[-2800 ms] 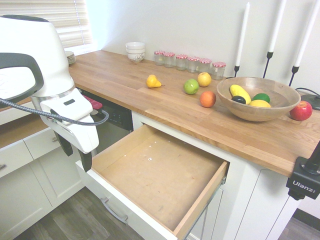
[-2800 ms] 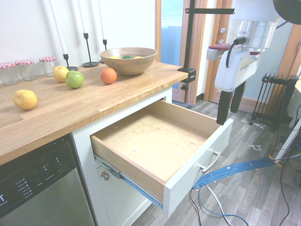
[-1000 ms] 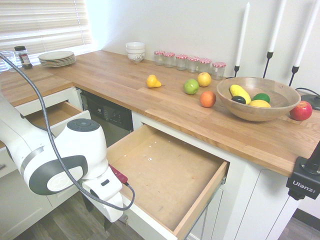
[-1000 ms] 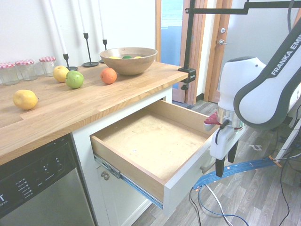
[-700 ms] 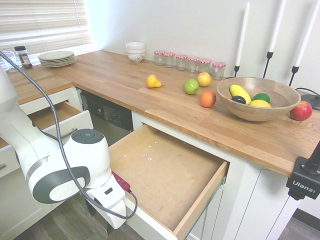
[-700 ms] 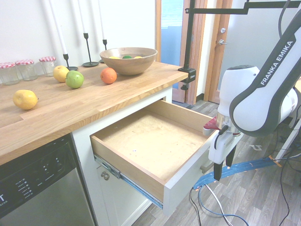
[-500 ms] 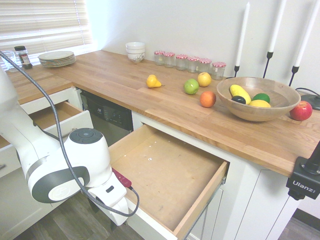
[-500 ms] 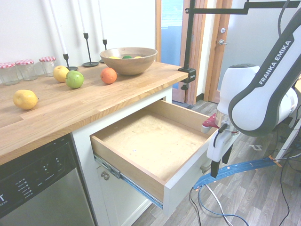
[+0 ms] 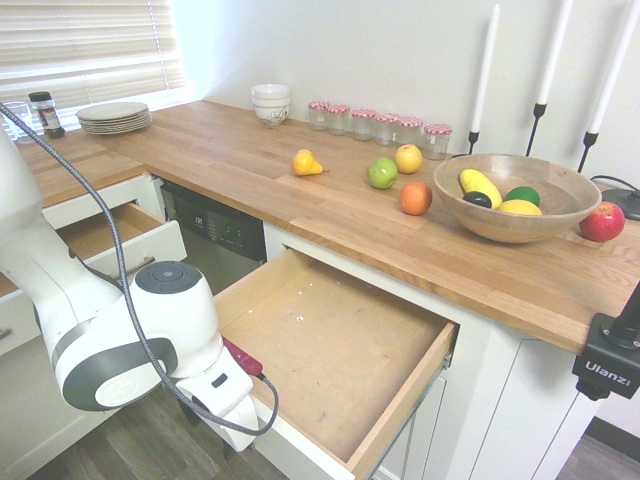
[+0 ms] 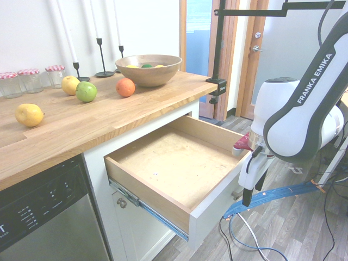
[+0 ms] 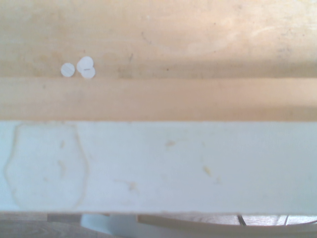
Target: Close the drawer
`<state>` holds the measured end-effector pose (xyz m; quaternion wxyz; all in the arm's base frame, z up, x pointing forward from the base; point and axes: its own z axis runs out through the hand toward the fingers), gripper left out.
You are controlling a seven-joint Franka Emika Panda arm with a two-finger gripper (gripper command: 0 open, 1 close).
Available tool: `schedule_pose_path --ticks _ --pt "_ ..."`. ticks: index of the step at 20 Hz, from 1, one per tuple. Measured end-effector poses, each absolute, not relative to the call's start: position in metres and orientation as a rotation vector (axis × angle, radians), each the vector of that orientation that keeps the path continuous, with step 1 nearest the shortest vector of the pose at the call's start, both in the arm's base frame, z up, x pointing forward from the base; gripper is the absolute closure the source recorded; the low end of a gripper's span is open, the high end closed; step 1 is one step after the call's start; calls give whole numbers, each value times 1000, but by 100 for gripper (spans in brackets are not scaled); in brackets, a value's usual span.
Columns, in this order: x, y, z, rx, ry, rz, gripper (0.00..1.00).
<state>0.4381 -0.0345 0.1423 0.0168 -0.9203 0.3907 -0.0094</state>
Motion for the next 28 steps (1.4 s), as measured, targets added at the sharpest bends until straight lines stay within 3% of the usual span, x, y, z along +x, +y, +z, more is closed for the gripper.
schedule_pose_path --ticks 28 --pt "439 -39 145 -2860 1200 -52 100"
